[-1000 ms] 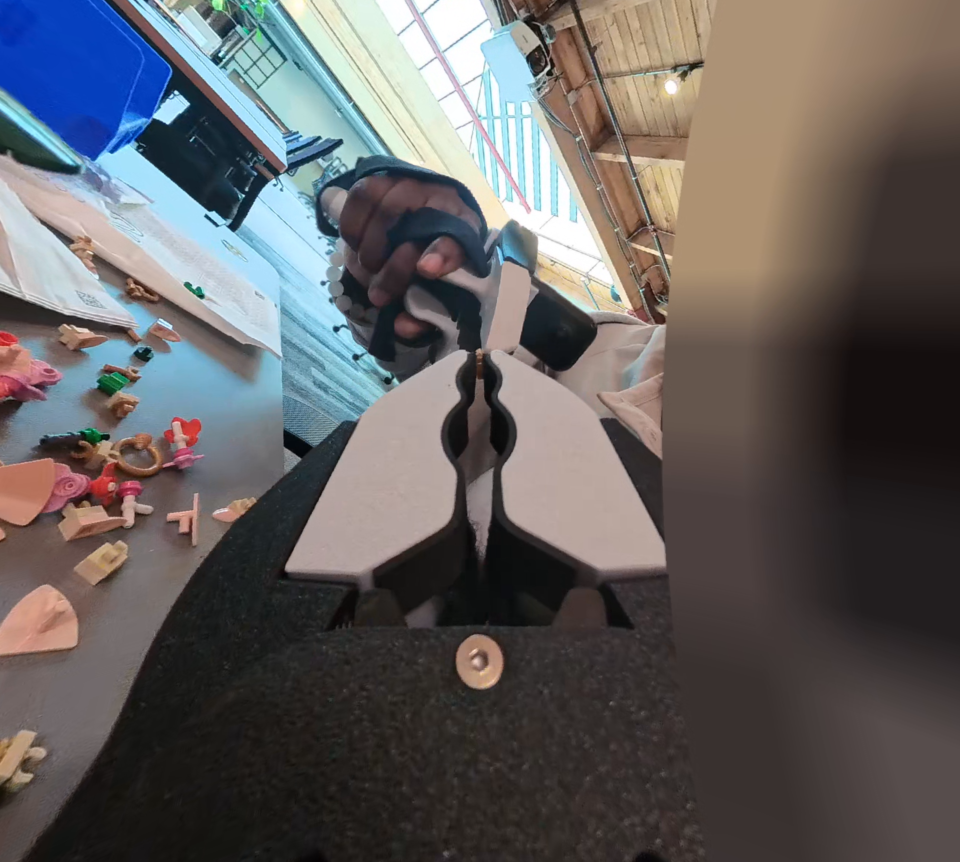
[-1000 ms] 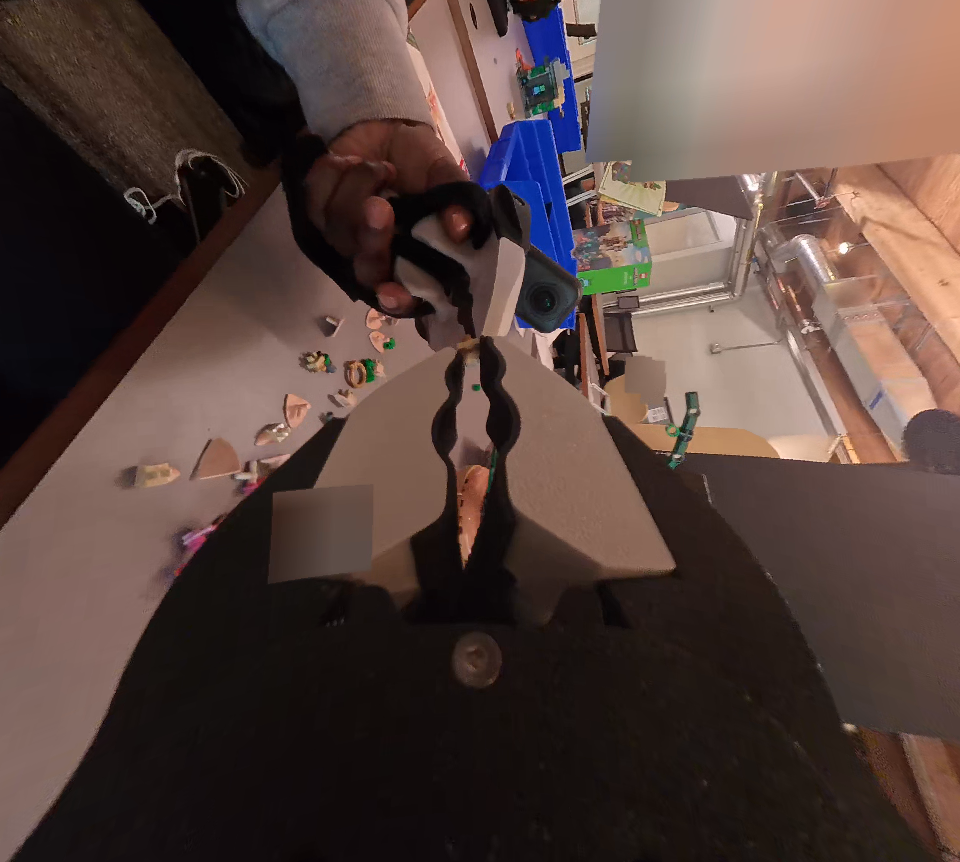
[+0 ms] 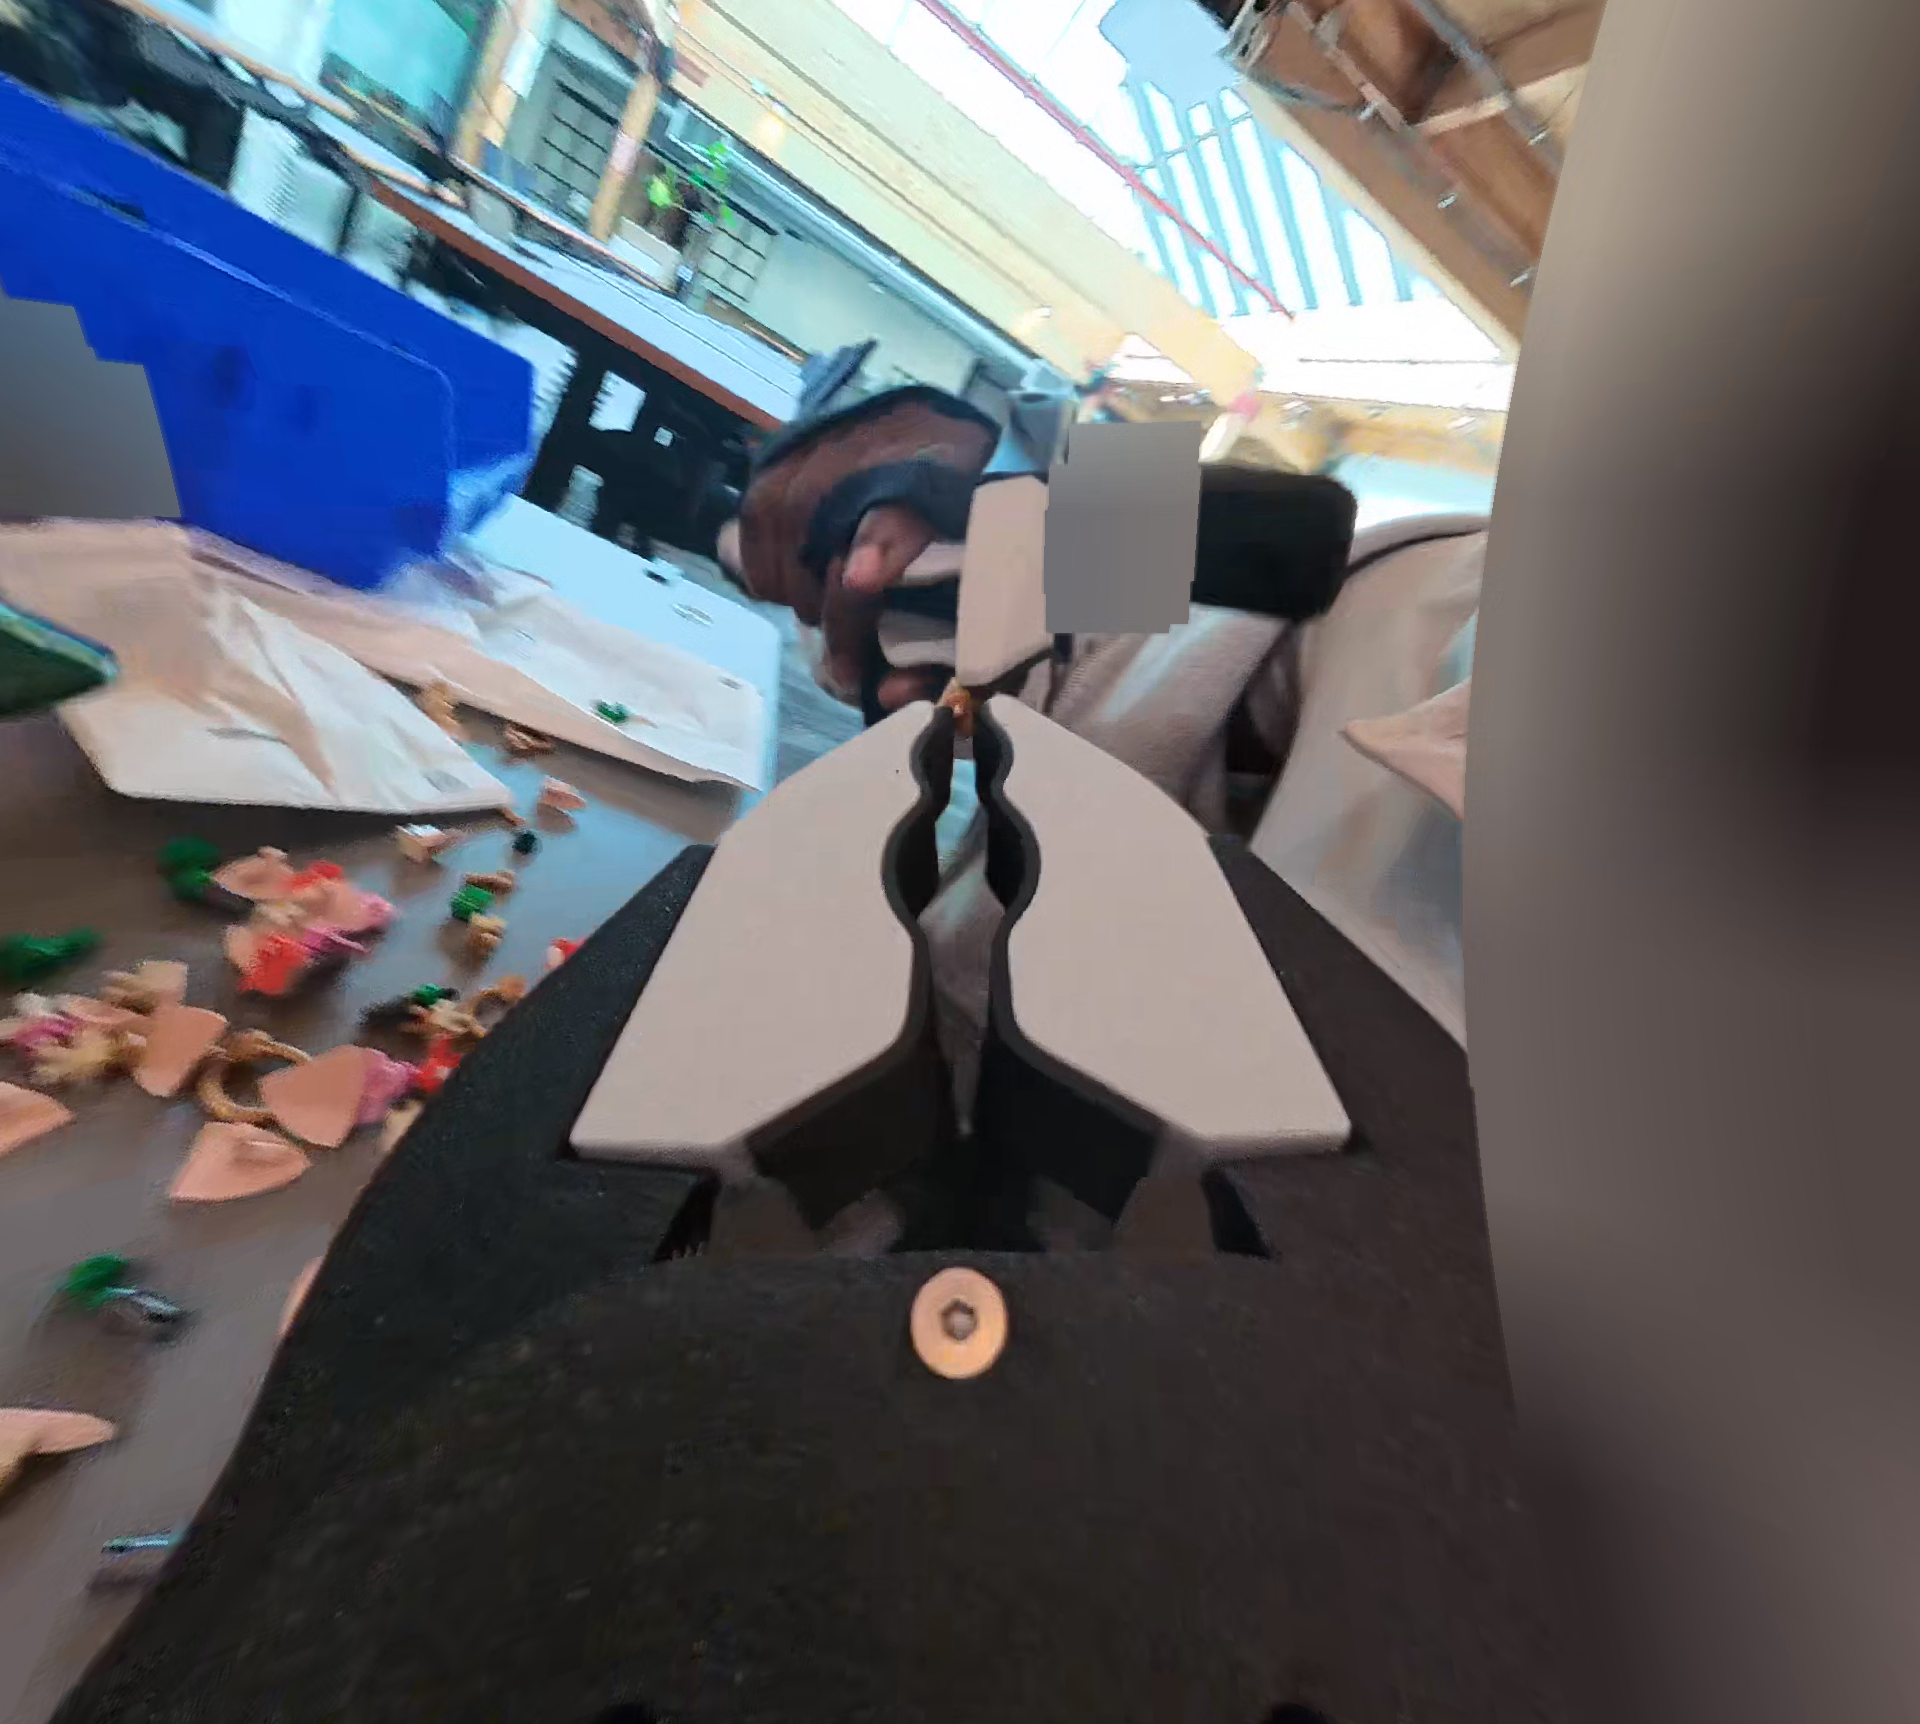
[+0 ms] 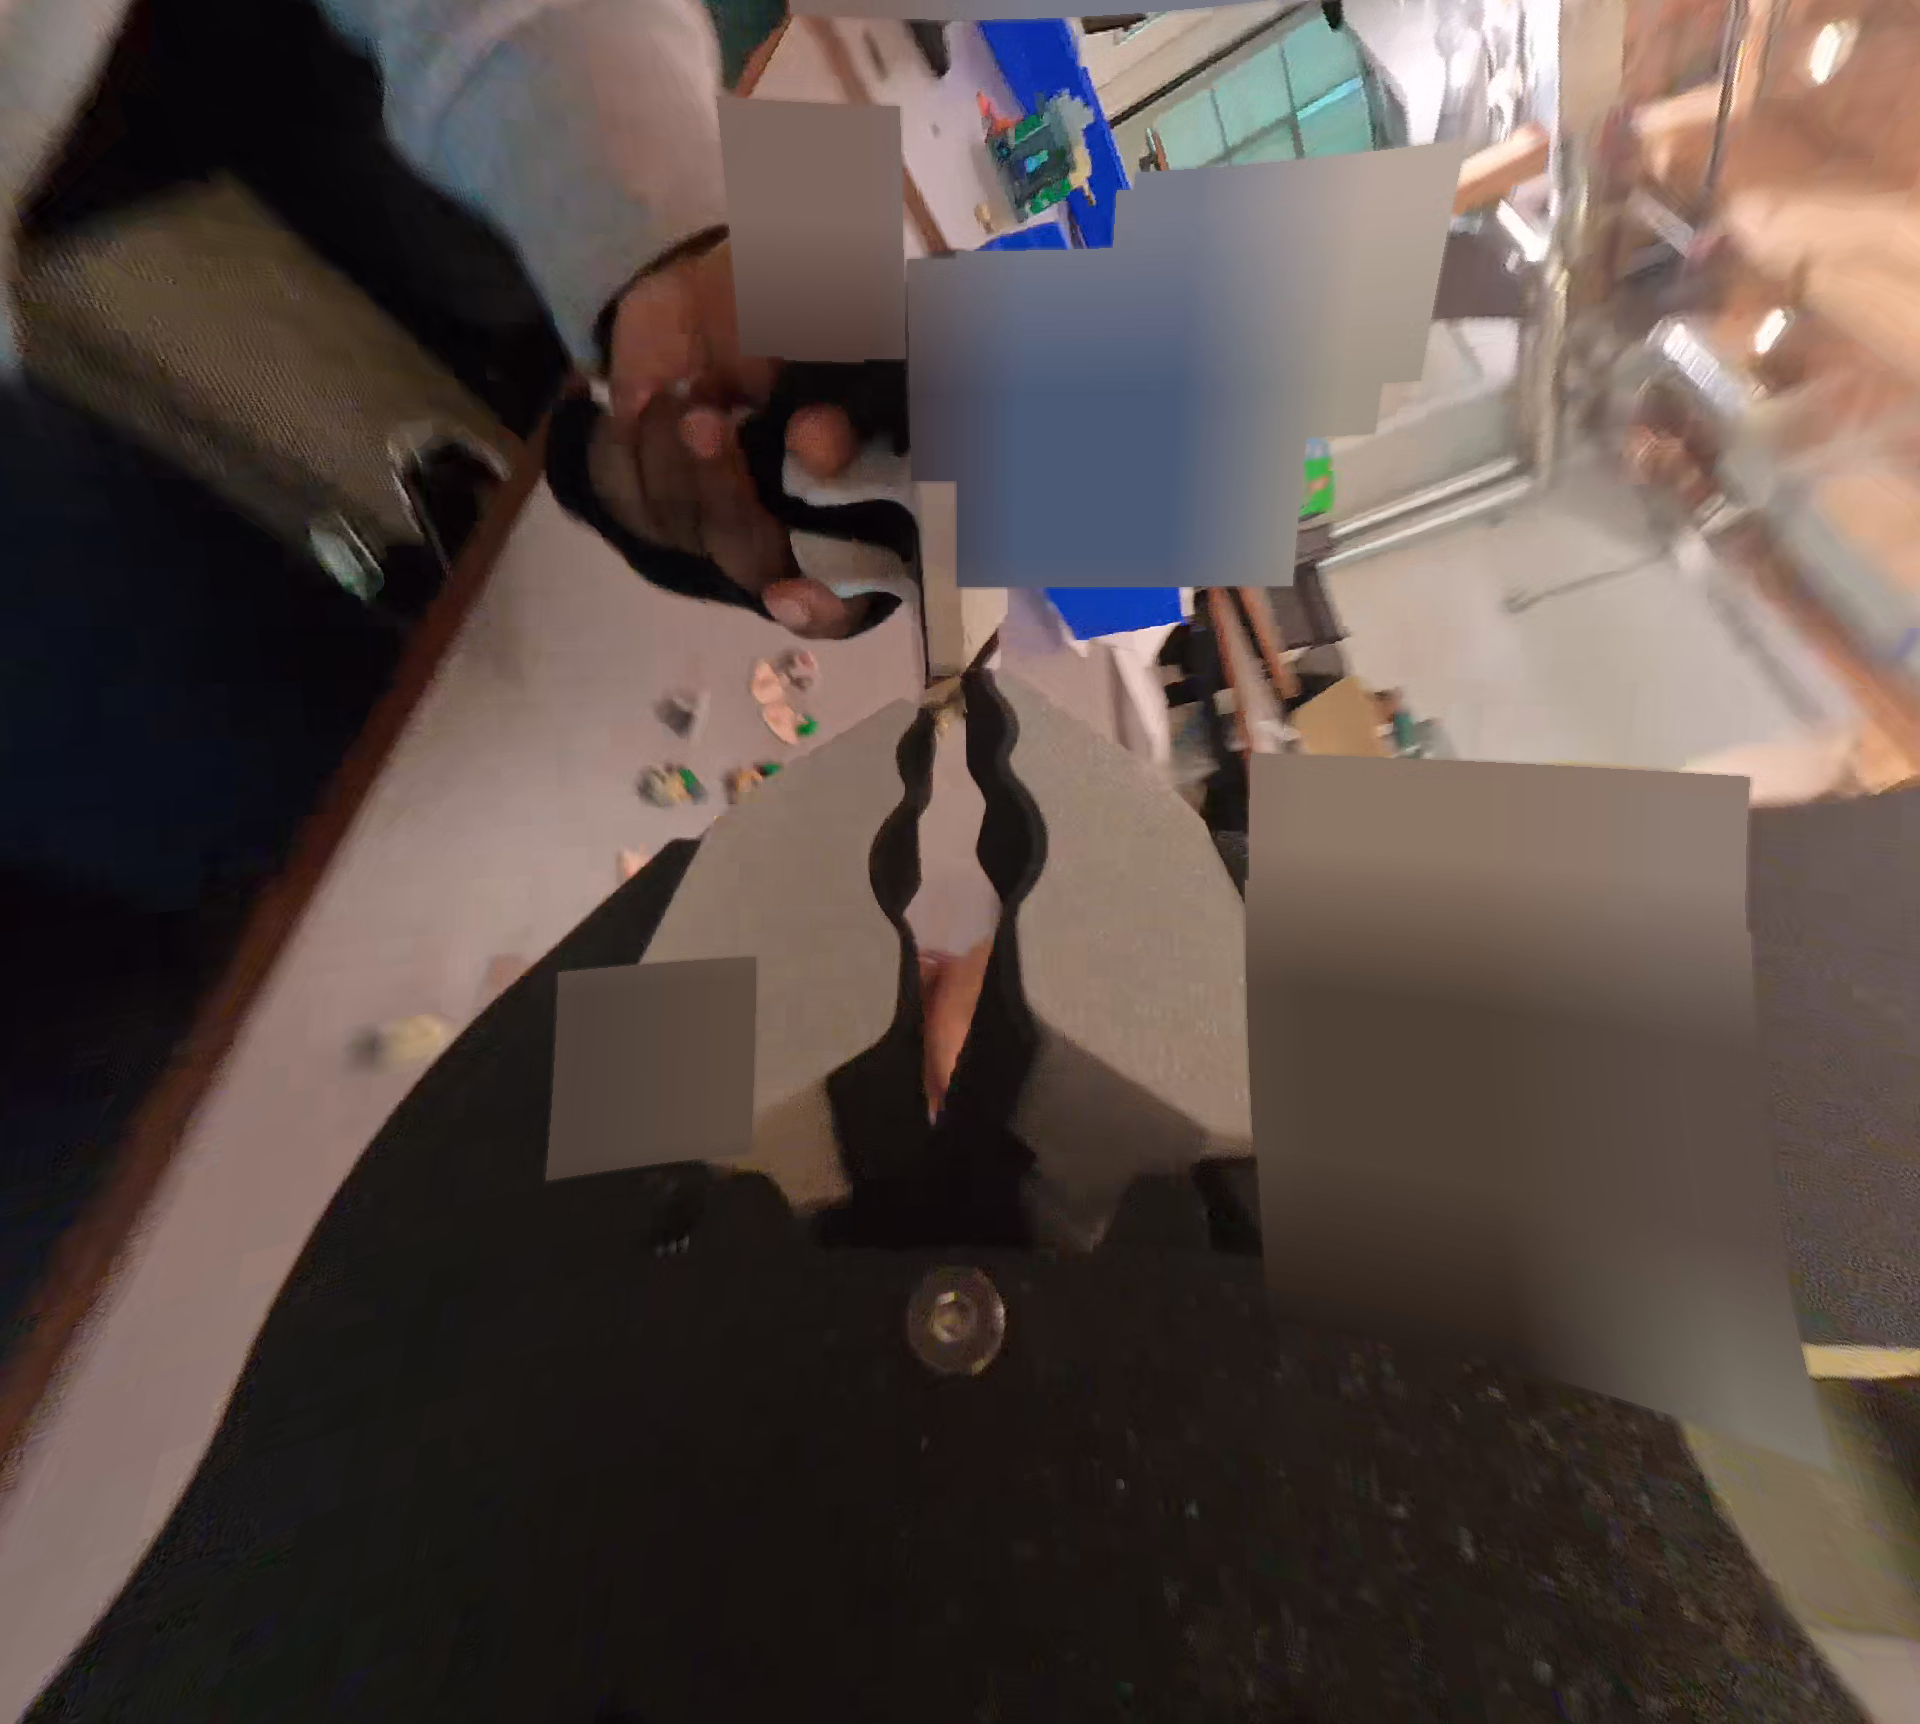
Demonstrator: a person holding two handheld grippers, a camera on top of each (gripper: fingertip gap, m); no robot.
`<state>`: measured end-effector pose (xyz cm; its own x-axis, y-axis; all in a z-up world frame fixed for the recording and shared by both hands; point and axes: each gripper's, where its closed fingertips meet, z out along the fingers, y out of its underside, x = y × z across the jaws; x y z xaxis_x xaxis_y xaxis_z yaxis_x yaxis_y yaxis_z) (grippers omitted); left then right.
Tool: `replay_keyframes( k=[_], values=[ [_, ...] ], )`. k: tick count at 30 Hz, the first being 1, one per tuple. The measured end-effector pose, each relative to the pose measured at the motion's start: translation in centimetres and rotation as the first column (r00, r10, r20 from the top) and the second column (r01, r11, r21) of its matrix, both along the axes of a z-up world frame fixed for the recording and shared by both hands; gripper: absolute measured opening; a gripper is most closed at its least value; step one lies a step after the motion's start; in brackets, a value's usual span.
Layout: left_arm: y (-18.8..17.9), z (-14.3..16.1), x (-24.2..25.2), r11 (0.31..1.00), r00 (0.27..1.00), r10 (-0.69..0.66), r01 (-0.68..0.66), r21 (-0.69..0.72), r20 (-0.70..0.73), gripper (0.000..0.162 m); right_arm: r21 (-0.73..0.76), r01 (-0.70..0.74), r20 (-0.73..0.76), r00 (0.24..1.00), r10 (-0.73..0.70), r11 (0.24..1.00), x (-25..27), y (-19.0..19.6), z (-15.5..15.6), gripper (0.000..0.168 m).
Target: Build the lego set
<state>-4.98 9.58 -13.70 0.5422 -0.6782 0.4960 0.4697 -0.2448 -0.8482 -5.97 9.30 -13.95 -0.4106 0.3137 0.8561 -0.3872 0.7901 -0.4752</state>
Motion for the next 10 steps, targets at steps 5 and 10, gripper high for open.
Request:
replay_keyframes(
  k=[5, 10],
  values=[
    [0.2, 0.2, -0.6, 0.960, 0.913, 0.256, -0.202, 0.195, -0.316, 0.001, -0.603, 0.095, 0.338, 0.930, 0.146, 0.792, -0.2, -0.1, 0.0, 0.005],
    [-0.2, -0.3, -1.0, 0.927, 0.823, 0.356, -0.253, 0.276, -0.442, 0.000, -0.832, 0.192, 0.421, 0.830, 0.365, 0.521, 0.1, -0.5, 0.2, 0.004]
  ],
)
